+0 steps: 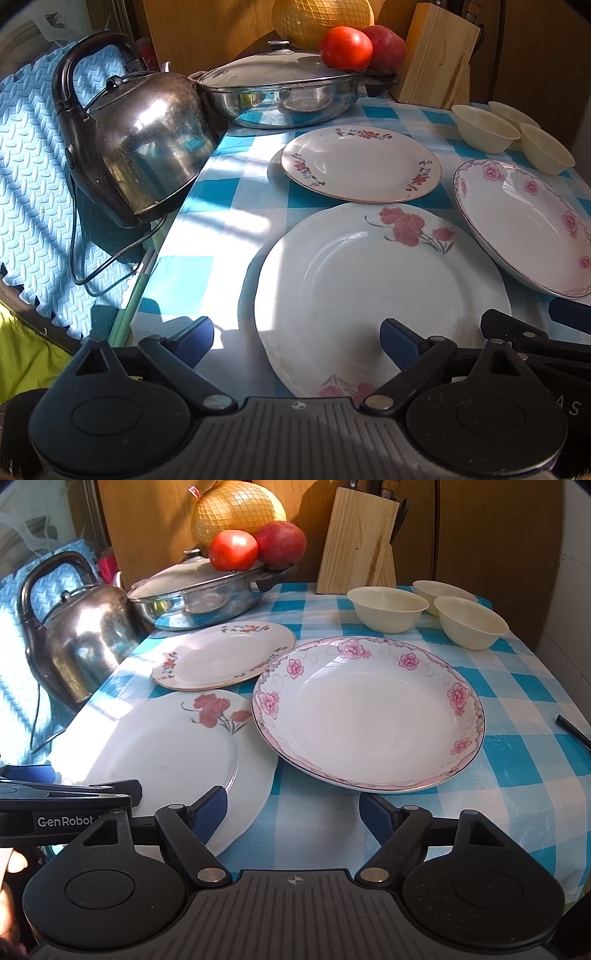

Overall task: Organize plates and bowls
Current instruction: 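Move the left gripper toward the small floral-rimmed plate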

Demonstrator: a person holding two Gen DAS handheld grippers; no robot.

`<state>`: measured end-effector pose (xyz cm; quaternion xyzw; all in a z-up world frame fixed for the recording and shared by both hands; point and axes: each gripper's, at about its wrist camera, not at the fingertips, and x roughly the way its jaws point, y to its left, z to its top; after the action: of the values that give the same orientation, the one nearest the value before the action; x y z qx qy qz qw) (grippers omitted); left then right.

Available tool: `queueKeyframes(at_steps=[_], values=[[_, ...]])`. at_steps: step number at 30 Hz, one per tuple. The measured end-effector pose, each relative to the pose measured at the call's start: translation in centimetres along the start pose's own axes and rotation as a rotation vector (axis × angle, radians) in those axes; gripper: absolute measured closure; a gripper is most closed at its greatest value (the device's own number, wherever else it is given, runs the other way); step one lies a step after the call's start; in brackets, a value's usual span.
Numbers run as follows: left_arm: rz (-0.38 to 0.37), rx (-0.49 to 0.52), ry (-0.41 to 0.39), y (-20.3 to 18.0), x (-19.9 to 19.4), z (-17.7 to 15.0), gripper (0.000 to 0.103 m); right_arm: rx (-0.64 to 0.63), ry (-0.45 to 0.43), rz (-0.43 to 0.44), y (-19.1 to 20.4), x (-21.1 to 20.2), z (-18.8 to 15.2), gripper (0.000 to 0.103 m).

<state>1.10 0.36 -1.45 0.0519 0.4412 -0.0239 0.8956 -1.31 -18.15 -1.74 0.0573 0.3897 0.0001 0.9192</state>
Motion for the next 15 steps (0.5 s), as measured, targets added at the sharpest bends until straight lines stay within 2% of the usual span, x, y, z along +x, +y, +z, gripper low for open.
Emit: queueKeyframes(at_steps=[12,15], values=[[-0.021,-0.005,0.016,0.15,0.30,0.18,0.015,-0.016,0.013,0.050,0.31,0.27,0.13,0.036],[-0.031,-0.007,0.019,0.15,0.30,0.18,0.018,-0.013,0.019,0.087,0.37,0.27,0.13,0.042]])
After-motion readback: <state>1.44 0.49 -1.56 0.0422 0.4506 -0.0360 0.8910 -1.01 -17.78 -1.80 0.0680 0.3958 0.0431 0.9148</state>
